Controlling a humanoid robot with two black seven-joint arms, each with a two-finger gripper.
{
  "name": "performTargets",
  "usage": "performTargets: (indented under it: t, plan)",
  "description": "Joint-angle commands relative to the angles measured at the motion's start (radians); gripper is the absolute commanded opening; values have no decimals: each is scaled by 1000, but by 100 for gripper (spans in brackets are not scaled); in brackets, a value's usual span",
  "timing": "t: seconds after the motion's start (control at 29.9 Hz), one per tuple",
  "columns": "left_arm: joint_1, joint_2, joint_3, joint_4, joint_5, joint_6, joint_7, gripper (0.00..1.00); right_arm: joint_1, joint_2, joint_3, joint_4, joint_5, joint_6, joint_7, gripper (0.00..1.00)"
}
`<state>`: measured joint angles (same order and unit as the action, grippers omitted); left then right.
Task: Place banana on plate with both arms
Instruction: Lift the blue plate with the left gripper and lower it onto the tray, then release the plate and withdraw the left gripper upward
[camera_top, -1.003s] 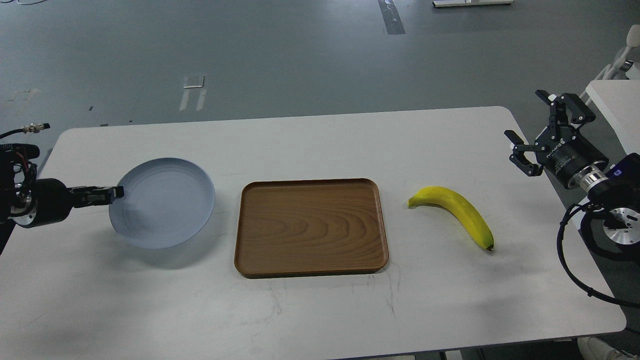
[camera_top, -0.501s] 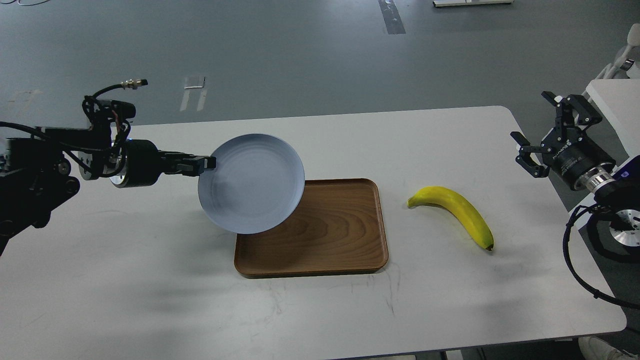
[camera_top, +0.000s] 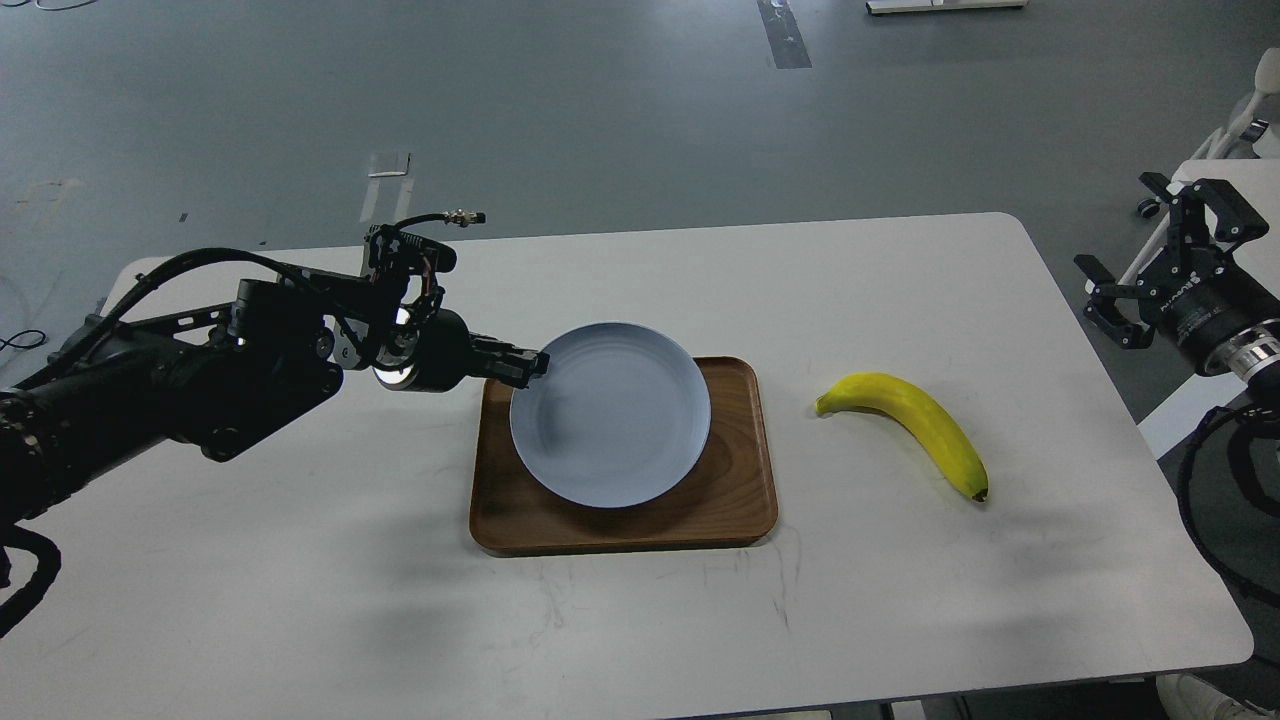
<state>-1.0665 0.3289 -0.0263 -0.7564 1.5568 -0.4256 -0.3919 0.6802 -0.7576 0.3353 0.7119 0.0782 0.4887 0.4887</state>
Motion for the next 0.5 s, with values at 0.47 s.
performTargets:
  t: [0.47]
  plan:
    - [-9,-125,43,117,-7,-15,5,0,-1,0,-4,0,0,0,0,100]
